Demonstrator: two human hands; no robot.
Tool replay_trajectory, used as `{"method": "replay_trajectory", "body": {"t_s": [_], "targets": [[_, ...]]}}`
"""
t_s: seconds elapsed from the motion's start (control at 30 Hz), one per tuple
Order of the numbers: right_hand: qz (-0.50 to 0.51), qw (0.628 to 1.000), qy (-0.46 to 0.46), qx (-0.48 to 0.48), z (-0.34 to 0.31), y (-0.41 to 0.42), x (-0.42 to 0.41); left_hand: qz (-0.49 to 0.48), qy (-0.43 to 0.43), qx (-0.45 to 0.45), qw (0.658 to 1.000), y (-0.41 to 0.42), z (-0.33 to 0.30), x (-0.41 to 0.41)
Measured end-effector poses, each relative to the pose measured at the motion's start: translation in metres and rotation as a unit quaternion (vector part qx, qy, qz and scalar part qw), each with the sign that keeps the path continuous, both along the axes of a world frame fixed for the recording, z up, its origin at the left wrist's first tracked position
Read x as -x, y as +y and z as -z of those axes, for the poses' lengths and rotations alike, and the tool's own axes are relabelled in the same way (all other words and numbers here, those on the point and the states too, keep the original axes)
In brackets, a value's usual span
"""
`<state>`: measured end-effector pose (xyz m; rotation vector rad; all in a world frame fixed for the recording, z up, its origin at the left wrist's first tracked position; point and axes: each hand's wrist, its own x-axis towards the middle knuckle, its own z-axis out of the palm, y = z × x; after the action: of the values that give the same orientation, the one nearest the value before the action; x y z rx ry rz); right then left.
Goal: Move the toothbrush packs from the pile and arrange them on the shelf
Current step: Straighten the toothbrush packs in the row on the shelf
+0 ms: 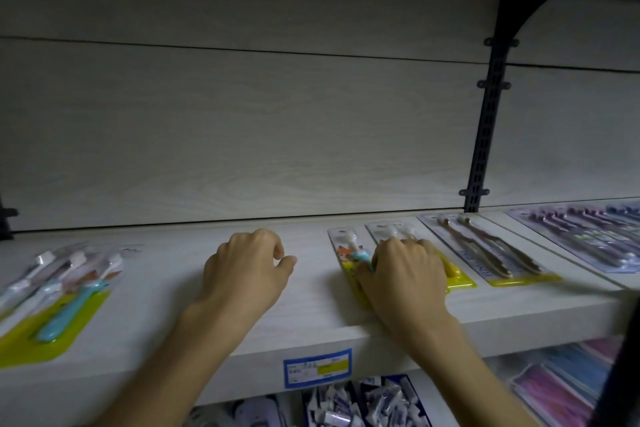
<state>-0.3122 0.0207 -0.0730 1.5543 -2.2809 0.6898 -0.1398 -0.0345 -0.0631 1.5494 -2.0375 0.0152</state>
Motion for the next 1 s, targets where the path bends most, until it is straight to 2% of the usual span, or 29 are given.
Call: {"method": "replay_trajectory", "body": {"t_s": [0.3, 0.57, 0.77, 1.0], "targets": [[-0.044, 0.996, -0.024, 0.070, -0.006, 0.002, 0.012, 0.020, 0.009, 0.034, 0.999, 0.008, -0.001, 0.001], [-0.136, 0.985, -0.024, 0.100, -0.014, 0.000, 0.009, -0.006, 0.033, 0.055, 0.998, 0.028, 0.006, -0.011], [-0.209, 0.974, -0.026, 0.078, -0.012, -0.003, -0.026, -0.067, 0.039, 0.072, 0.994, 0.041, 0.010, -0.051], [-0.228, 0.971, -0.027, 0.071, -0.011, -0.013, -0.082, -0.081, 0.036, 0.087, 0.992, 0.036, 0.003, -0.113]]}}
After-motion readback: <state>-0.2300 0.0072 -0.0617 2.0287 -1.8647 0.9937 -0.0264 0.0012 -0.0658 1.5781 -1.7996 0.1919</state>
